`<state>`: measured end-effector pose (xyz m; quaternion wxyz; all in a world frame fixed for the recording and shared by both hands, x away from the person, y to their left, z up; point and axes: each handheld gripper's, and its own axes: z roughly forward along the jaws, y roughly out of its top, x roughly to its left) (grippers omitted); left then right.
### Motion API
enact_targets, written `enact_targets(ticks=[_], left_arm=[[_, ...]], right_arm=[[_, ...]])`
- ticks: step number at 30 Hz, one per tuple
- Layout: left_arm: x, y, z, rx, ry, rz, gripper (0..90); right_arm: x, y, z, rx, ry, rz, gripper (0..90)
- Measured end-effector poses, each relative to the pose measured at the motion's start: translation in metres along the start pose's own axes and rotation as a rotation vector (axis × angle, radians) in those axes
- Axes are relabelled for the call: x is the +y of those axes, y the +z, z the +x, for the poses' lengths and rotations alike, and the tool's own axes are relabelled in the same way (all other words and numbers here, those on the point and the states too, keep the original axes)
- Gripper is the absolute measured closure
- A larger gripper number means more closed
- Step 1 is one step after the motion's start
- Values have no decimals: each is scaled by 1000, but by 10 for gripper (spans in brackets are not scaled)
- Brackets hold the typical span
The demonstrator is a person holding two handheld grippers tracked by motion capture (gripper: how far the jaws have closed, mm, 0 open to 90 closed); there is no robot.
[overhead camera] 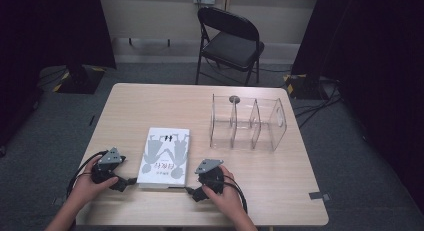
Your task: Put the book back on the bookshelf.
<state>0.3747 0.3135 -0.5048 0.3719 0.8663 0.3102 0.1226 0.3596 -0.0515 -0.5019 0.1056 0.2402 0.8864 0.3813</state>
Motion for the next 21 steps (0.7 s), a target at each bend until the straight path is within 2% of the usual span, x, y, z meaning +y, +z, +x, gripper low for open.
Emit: enact_targets(ticks=[5, 6, 8, 9, 10, 11, 12, 13, 14, 15, 16, 18, 20, 21], left_arm=[[0, -1, -1, 4, -2, 4, 0], [-1, -4, -1, -12, 26, 18, 0], [-1, -4, -3, -22, 25, 22, 0], [1, -9, -6, -48, 50, 47, 46], [1, -11, -7, -69, 50, 29, 124], [1, -11, -7, -69, 50, 29, 216], [1, -14, -9, -104, 54, 24, 216], [0, -15, -10, -112, 62, 31, 232], [-1, -15, -13, -117, 72, 30, 196], [-3, -16, -17, -121, 105, 38, 196], [-3, -18, -19, -128, 107, 48, 196], [-3, -19, -21, -131, 121, 58, 198], [-3, -19, -27, -119, 132, 57, 201], [-2, -18, -30, -119, 122, 57, 204]], right_arm=[[0, 0, 1, -1, 6, 6, 92], [1, 0, 1, -2, 7, 5, 92], [1, 1, 1, -2, 3, 1, 92], [2, 2, 3, -4, 6, 4, 93], [2, 2, 3, -1, 6, 3, 94], [2, 2, 3, -1, 6, 3, 94], [3, 3, 3, -3, 4, 3, 95], [3, 3, 3, -4, -1, 2, 95], [5, 5, 5, 2, 5, 5, 95], [5, 5, 5, 3, 0, 3, 95], [6, 6, 6, 4, 2, 3, 96], [8, 8, 7, 6, -7, 1, 96], [12, 12, 14, 13, -9, 7, 99], [14, 15, 16, 12, -9, 4, 100]])
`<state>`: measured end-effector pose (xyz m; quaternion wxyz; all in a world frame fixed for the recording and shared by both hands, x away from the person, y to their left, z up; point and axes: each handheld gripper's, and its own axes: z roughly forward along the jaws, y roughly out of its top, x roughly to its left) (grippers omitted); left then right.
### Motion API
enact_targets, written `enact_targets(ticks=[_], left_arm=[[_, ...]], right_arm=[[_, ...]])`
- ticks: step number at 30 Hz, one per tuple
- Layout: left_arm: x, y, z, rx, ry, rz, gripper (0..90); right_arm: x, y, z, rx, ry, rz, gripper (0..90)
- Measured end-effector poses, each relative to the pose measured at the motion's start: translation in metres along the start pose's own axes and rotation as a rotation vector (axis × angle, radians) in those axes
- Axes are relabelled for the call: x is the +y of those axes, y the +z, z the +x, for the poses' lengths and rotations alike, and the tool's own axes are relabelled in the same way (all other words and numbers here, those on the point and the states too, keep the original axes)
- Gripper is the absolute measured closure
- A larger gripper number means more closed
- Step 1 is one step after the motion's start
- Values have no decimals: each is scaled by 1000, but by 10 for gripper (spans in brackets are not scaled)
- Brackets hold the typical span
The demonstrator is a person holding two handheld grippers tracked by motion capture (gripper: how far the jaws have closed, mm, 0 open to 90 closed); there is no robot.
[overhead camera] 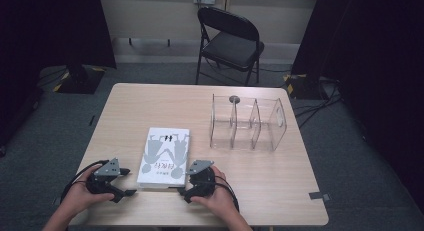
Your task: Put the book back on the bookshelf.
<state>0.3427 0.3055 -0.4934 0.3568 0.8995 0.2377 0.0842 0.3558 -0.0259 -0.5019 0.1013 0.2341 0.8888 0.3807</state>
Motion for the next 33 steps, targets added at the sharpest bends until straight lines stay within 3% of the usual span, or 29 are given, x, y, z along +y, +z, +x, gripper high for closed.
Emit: enact_targets(ticks=[6, 15, 18, 21, 27, 32, 33], left_arm=[[9, 6, -12, 15, -11, -2, 287], [18, 16, -16, 38, -37, -33, 396], [23, 17, -17, 41, -38, -12, 451], [24, 16, -16, 43, -21, 8, 462], [28, 16, -19, 62, -27, 26, 463], [30, 15, -20, 57, -39, 22, 475], [31, 15, -21, 75, -42, 13, 479]], right_arm=[[9, 9, 6, -25, 19, -2, 107], [11, 11, 4, -34, 31, -2, 108], [11, 11, 4, -34, 30, -2, 108], [11, 11, 4, -34, 30, -2, 108], [11, 11, 4, -34, 28, -3, 107], [11, 11, 4, -33, 26, -1, 105], [11, 11, 4, -34, 24, -3, 104]])
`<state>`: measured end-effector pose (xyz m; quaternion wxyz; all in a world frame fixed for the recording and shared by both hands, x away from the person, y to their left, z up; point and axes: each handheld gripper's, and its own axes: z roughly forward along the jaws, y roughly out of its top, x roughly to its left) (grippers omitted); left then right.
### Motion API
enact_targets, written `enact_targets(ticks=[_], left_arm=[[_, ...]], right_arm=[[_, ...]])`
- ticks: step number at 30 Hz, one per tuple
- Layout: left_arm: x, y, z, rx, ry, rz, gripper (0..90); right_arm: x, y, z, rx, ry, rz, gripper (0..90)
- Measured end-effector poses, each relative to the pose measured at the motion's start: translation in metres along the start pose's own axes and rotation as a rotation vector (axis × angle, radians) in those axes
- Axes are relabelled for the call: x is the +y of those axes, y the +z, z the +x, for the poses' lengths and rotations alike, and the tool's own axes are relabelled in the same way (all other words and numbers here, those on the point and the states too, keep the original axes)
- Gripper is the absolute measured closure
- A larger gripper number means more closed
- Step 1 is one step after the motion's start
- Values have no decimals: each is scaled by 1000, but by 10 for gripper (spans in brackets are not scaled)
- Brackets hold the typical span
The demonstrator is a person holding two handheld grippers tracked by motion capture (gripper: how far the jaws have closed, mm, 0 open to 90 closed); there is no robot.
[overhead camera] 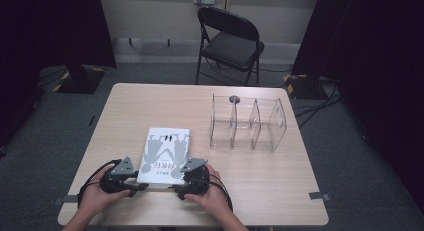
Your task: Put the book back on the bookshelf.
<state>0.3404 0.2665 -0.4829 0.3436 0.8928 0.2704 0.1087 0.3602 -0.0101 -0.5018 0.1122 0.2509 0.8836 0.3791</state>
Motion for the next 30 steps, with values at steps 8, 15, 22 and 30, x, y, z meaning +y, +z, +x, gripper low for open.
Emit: enact_targets(ticks=[8, 15, 22, 30], left_arm=[[11, -10, 0, -1, -22, 7, 482], [15, -11, -1, 4, -29, -7, 481], [20, -15, -1, -3, -40, -7, 478], [20, -14, -1, -10, -57, -11, 480]], right_arm=[[1, 1, 1, -13, 17, 1, 91], [1, 1, 2, -22, 24, 0, 89], [3, 2, 2, -28, 25, 14, 87], [5, 0, 6, -61, -6, 22, 89]])
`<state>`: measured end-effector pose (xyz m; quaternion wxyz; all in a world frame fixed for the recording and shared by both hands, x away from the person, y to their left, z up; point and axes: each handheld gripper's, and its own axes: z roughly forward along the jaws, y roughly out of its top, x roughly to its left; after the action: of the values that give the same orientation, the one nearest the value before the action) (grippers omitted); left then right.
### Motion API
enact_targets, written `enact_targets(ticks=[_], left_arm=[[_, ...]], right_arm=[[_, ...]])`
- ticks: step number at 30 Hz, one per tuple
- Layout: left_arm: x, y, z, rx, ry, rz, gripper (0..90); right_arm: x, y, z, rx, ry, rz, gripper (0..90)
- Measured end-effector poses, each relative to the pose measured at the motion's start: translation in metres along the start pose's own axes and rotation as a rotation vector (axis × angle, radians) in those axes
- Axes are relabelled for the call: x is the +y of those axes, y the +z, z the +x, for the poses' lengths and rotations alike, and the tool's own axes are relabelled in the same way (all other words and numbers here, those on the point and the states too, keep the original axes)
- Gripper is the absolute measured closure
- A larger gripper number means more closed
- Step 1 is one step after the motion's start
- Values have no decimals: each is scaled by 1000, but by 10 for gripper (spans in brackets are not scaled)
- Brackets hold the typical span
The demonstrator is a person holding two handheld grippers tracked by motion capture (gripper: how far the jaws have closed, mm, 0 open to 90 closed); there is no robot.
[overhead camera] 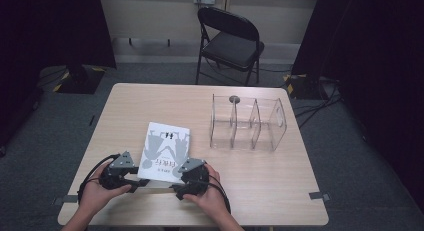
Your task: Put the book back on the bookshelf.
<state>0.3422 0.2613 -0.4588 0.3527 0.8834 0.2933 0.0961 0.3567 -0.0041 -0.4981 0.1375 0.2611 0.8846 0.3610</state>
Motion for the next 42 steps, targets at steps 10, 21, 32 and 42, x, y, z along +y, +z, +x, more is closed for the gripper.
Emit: enact_targets(ticks=[10, 21, 32, 42], left_arm=[[0, -1, 2, -3, 21, 10, 483], [2, -2, 2, -4, 16, 25, 493], [9, -5, 0, -8, 11, 14, 497], [17, -7, -3, -4, 18, 35, 503]], right_arm=[[-2, -11, 3, -14, -75, -10, 112], [11, -19, 10, -15, -138, -79, 118], [29, -3, 23, -31, -232, -131, 99], [34, 2, 25, -59, -240, -149, 96]])
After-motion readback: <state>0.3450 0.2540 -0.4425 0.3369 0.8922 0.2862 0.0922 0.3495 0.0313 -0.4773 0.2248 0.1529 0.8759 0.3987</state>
